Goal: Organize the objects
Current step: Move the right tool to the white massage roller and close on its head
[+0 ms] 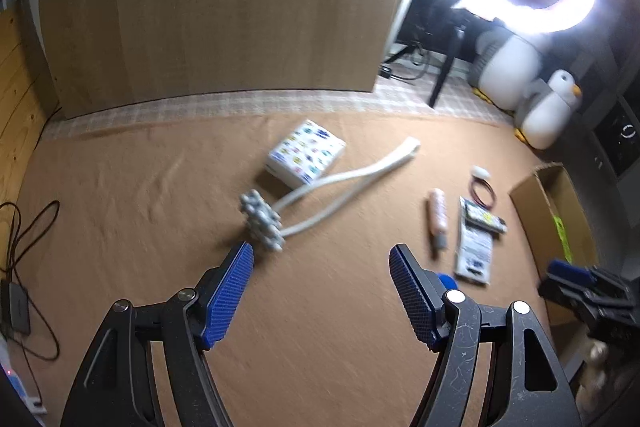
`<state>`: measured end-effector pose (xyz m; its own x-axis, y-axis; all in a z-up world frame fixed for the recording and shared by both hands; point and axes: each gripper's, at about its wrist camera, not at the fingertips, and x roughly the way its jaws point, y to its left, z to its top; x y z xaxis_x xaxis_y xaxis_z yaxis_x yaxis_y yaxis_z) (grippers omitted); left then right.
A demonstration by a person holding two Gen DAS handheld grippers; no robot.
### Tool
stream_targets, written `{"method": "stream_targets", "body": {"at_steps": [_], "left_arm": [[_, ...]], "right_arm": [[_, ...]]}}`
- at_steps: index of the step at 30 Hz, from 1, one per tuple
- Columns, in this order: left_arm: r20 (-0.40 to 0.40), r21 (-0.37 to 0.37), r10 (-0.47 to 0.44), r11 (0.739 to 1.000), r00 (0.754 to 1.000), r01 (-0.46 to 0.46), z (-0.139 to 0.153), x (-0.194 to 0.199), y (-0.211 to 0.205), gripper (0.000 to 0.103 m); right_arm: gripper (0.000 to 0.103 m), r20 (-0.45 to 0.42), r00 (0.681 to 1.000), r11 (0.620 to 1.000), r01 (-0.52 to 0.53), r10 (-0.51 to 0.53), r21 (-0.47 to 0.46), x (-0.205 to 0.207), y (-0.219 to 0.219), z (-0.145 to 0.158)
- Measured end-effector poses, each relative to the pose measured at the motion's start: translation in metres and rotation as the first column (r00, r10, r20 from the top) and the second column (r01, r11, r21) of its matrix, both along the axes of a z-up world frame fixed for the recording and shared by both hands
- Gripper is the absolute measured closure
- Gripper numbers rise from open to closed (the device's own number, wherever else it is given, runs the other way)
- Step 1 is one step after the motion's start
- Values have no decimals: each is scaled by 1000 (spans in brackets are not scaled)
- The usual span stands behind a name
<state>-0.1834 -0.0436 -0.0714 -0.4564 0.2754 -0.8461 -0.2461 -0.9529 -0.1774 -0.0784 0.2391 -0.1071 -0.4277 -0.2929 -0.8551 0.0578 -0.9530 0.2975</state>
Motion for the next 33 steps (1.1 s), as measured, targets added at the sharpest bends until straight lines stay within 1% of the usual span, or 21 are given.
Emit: {"method": "stream_targets", "body": {"at_steps": [6,10,12,15,17,19,20,23,26,30,33], "left_arm": [[22,28,-3,1000,1000,2,-10,-37,-6,30],[57,81,7,997,998,-11,-18,-59,-6,30],[72,95,12,995,997,-19,-23,-69,-6,31],[82,90,9,996,997,-16,-30,-78,-3,35],[101,105,3,994,995,-14,-36,-86,-2,38],[132,127,2,992,991,-19,-44,-93,-3,47],[150,139,1,990,989,-22,-48,-96,-3,49],[176,143,-24,990,984,-1,-58,-98,1,50],[177,144,-67,989,982,42,-62,-91,7,51],[176,144,-130,984,976,105,-64,-77,17,56],[174,141,-168,979,970,144,-64,-63,24,56]], "right_arm": [[51,13,1000,1000,5,-5,7,-4,-1,-3],[51,19,1000,1000,13,-13,7,-7,0,-5],[51,21,1000,1000,16,-17,8,-8,1,-6],[51,23,1000,1000,17,-17,10,-10,1,-8],[51,27,999,1000,17,-17,12,-12,1,-9],[51,33,999,1000,20,-20,10,-13,2,-11],[51,35,999,1000,22,-22,9,-14,2,-12],[51,41,999,1000,25,-25,2,-17,2,-14],[51,43,999,1000,23,-23,3,-21,1,-16],[51,52,998,1000,21,-20,-7,-26,-2,-20],[51,62,998,1000,17,-16,-23,-31,-5,-23]]}}
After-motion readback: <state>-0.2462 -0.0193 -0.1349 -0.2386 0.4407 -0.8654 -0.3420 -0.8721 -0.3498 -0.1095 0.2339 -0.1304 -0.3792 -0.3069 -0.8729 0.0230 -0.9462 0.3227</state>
